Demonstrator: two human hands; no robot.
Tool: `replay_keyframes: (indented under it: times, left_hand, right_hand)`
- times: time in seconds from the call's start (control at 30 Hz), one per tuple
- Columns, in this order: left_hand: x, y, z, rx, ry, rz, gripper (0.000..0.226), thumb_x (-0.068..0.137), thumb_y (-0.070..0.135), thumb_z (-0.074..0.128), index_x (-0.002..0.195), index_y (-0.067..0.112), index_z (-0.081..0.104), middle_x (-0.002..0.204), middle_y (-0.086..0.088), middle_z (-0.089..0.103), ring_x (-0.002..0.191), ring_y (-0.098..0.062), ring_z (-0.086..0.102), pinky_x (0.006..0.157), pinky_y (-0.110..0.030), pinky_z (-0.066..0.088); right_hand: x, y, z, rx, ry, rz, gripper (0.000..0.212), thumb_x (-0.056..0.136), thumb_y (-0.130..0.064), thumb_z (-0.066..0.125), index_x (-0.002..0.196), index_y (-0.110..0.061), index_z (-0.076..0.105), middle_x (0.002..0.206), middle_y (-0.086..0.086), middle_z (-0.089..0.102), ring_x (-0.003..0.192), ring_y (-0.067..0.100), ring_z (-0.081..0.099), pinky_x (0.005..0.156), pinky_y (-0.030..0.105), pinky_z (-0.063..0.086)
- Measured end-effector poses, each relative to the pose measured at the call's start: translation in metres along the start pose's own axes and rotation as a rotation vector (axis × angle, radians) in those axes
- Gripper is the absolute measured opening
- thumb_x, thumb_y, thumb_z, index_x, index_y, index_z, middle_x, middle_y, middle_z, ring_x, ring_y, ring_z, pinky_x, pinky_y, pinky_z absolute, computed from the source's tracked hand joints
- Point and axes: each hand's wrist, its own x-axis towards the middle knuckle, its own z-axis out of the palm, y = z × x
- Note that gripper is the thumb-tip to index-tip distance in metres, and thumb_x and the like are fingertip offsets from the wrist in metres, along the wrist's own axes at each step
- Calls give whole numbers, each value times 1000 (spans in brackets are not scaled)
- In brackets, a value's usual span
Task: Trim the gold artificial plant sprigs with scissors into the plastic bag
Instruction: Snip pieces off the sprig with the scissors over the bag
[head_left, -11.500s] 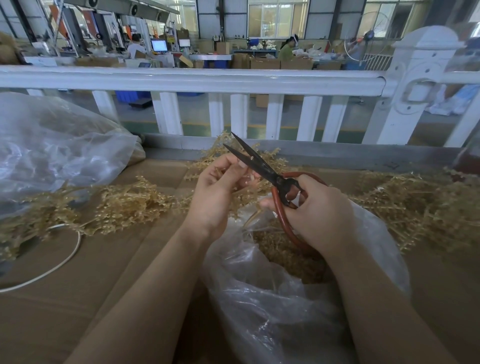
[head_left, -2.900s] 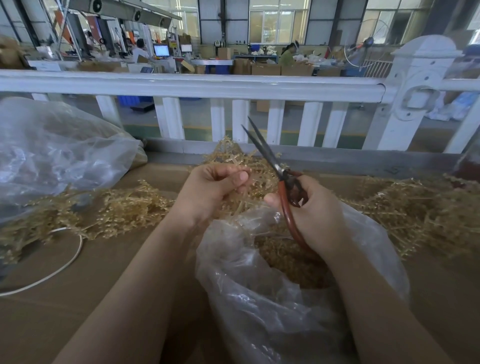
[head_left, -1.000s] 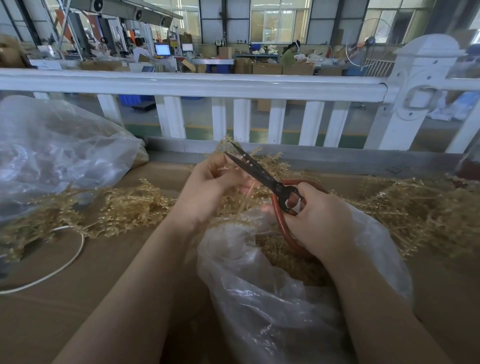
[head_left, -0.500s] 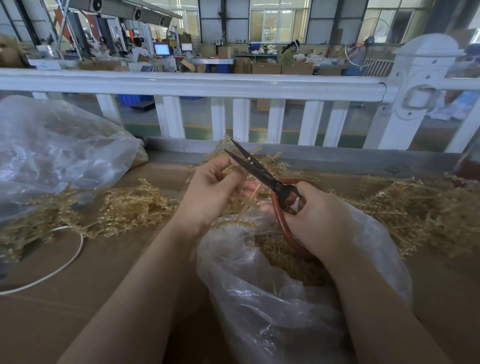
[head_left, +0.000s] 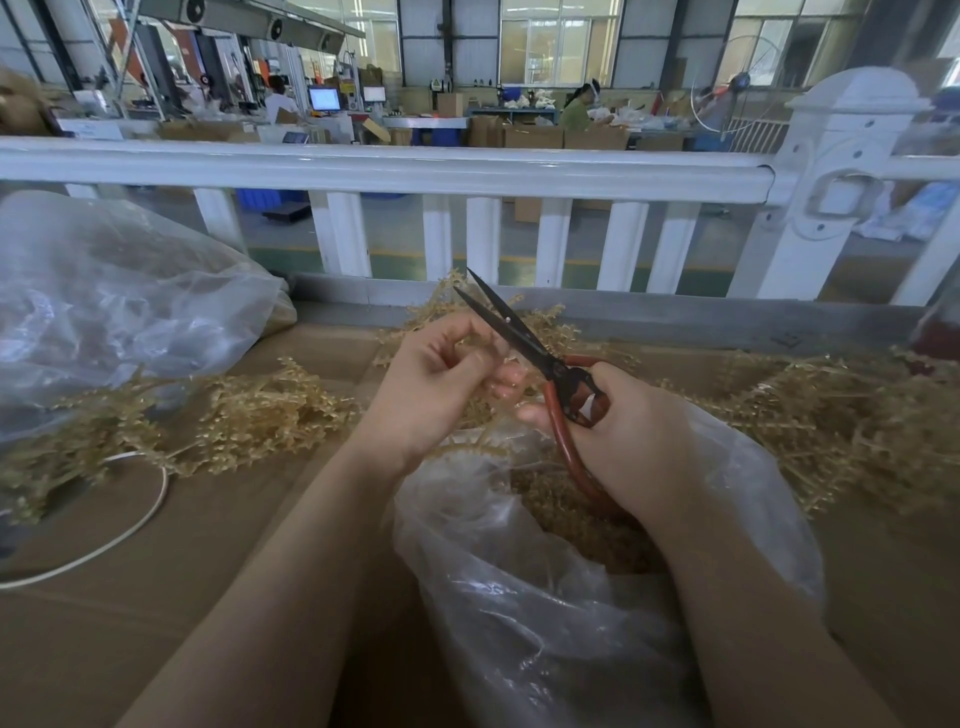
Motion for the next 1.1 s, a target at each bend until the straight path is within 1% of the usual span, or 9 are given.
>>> replay_keyframes:
  times: [0.2,0.43,0.5,0.57,0.63,0.73,0.87,1.0,1.1]
  left_hand:
    - [-1,2,0,4,2,-5,20,97,6,58,111,-8,62,93,-21,73,73,-14,71,69,-22,55]
    - [-1,1,-2,-28,10,-30,20,97,6,59,110,-10,60,90,-18,74,73,-15,71,67,-22,55]
    - [0,0,-4,-61,28,-62,14,97,8,59,104,-4,64,86,-15,75,72,-17,72,66,-24,56]
    - [1,0,-6,-117,57,-110,9,96,12,60,97,9,69,81,-12,75,71,-20,71,67,-27,56]
    - [1,0,-8,-170,88,-154,10,95,15,62,93,15,72,82,-12,75,71,-20,71,66,-28,56]
    - [2,2,-7,-235,117,-215,14,95,13,62,89,16,74,83,-14,76,72,-18,73,61,-23,56]
    - [2,4,-3,-224,109,-272,13,96,13,62,93,13,74,82,-10,77,68,-15,71,58,-22,55]
    - [2,6,-1,-229,78,-297,16,97,12,60,87,15,72,78,-8,76,60,-14,69,54,-22,55]
    - [2,8,-3,-198,38,-312,19,97,11,59,83,16,70,82,-10,76,56,-14,69,50,-23,54]
  right_hand:
    - [0,-1,0,11,13,-15,55,71,-82,59,79,-27,60,65,-12,62,59,4,58,57,22,52]
    - [0,0,-1,-24,27,-28,51,75,-74,68,71,-25,56,61,-10,60,56,6,56,55,30,54]
    - [0,-1,0,26,14,6,58,69,-83,62,71,-25,57,61,-11,60,57,5,57,55,29,53]
    - [0,-5,-1,153,-13,82,71,58,-94,52,77,-26,63,65,-12,65,62,4,61,59,26,53]
    - [1,-7,-3,281,-11,135,76,53,-94,53,81,-26,69,70,-11,70,66,4,66,61,24,55]
    - [4,-10,-8,422,10,171,58,60,-81,65,74,-26,70,66,-13,70,60,2,65,52,16,50]
    - [5,-10,-9,557,-7,196,19,80,-42,82,76,-27,71,66,-16,70,59,-2,65,54,9,46]
    - [6,-11,-9,697,-26,253,18,83,-33,81,84,-16,76,76,-3,76,70,10,72,61,14,53]
    - [5,-14,-11,795,-16,249,13,87,-27,77,81,-15,75,73,-1,76,72,12,72,64,10,51]
